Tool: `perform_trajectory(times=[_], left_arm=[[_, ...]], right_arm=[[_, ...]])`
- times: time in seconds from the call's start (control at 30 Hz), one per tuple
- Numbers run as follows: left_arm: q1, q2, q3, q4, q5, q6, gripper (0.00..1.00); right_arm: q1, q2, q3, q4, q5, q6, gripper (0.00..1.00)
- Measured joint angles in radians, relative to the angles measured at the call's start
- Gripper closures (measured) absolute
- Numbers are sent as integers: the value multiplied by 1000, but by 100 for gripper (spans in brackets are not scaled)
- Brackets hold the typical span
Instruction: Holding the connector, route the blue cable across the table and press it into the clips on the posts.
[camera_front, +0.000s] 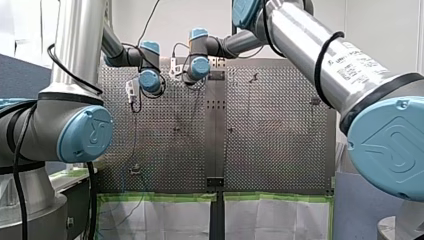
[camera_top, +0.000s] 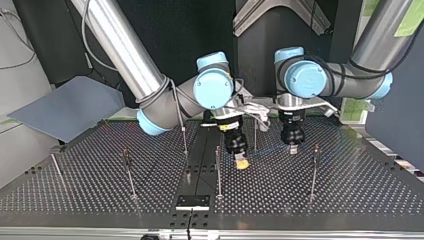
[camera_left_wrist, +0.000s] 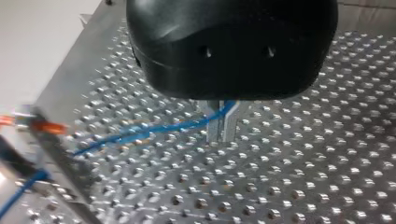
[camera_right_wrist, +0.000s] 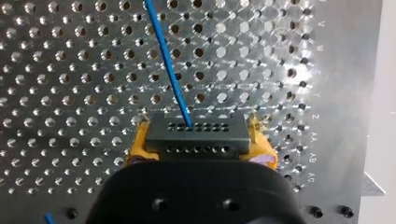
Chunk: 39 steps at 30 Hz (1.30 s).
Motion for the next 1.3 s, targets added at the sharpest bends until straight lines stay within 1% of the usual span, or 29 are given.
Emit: perform_trajectory(times=[0.23,0.5,0.63,0.8,0.93,1.07,1.3], left_arm=[[-2,0,-71,43,-1,4,100],[-13,0,-136,74,2,2,100],[-18,0,-165,111,5,-2,100],[-25,-5,-185,138,9,-8,100],[-34,-32,-193,151,10,-11,100],[-37,-62,-194,154,3,-16,100],[-41,-72,-215,152,-6,-18,100]], right_arm=[[-1,11,26,1,2,5,100],[2,23,70,-1,3,7,100],[2,25,90,-1,3,8,100],[0,26,126,-4,3,8,100],[-5,25,165,-8,1,8,100],[-9,26,208,-9,-8,9,100],[-6,25,279,-5,-20,8,100]])
